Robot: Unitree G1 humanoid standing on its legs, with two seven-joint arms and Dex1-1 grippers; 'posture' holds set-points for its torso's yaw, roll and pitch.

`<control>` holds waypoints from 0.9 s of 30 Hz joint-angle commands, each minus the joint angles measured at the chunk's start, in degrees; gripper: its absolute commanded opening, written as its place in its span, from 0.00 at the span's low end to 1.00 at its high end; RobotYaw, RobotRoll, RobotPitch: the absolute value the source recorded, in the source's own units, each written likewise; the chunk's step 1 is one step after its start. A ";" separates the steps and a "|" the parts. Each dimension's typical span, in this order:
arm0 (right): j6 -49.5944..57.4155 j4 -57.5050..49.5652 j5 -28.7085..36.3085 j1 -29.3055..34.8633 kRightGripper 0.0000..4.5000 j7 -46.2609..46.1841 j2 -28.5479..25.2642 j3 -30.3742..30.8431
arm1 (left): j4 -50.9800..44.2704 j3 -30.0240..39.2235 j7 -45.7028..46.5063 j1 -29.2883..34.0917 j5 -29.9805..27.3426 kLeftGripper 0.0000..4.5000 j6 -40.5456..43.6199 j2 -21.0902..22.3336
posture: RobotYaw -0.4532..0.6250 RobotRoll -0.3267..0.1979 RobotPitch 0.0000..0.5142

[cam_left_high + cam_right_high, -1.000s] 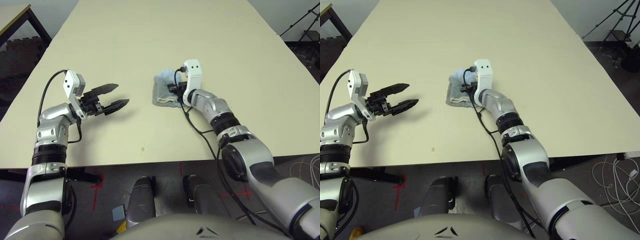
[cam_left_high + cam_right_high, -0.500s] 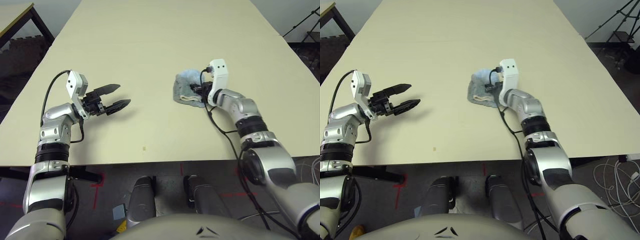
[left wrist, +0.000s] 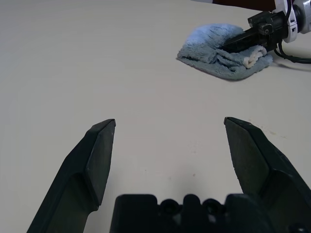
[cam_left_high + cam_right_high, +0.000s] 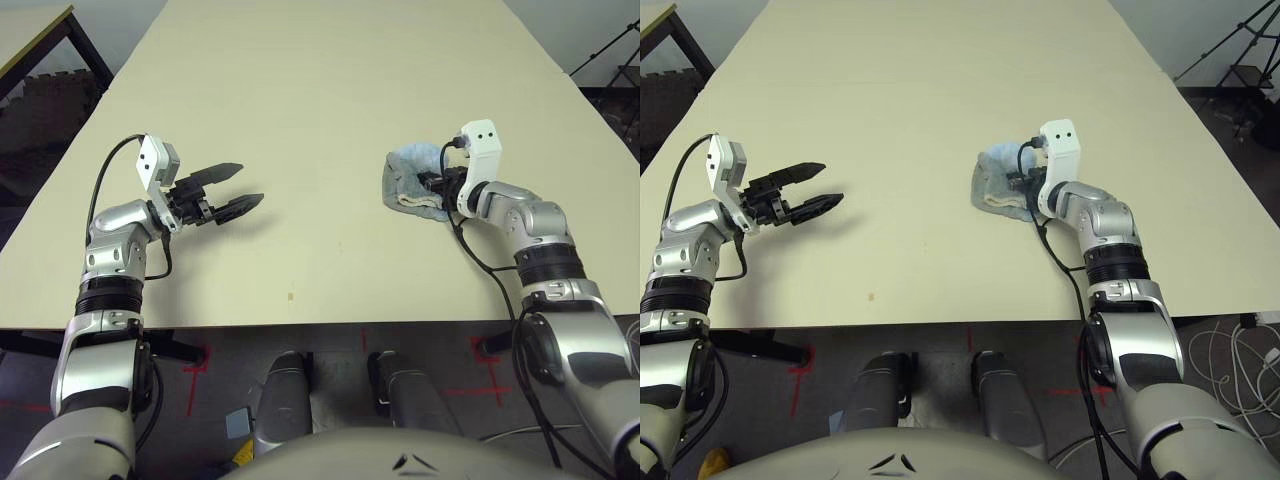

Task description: Wipe the water off the table with a rag.

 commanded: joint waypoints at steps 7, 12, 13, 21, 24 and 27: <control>2.97 -4.18 0.88 3.96 0.02 0.78 -3.32 -1.02 | 1.01 -0.50 -0.58 -0.20 1.00 1.00 -0.63 -0.04 | 0.35 0.62 0.28; 3.86 -5.48 1.25 4.28 0.02 0.80 -3.27 -1.10 | 1.61 -0.58 -0.69 -0.68 1.19 1.00 -0.83 -0.08 | 0.34 0.62 0.27; 3.99 -5.65 1.35 4.32 0.02 0.83 -3.29 -1.11 | 1.76 -0.59 -0.72 -0.77 1.24 1.00 -0.92 -0.09 | 0.34 0.62 0.27; 4.29 -5.57 1.72 4.14 0.02 1.58 -4.90 -1.53 | 2.86 -0.60 -0.84 -1.43 1.49 1.00 -1.56 -0.24 | 0.34 0.62 0.26; 4.22 -5.38 1.72 4.08 0.02 1.86 -5.22 -1.47 | 3.08 -0.60 -0.82 -1.56 1.61 1.00 -1.69 -0.30 | 0.34 0.62 0.25; 4.39 -5.25 1.59 3.92 0.02 2.45 -6.23 -1.53 | 3.14 -0.54 -0.82 -1.59 1.72 1.00 -1.77 -0.36 | 0.34 0.62 0.25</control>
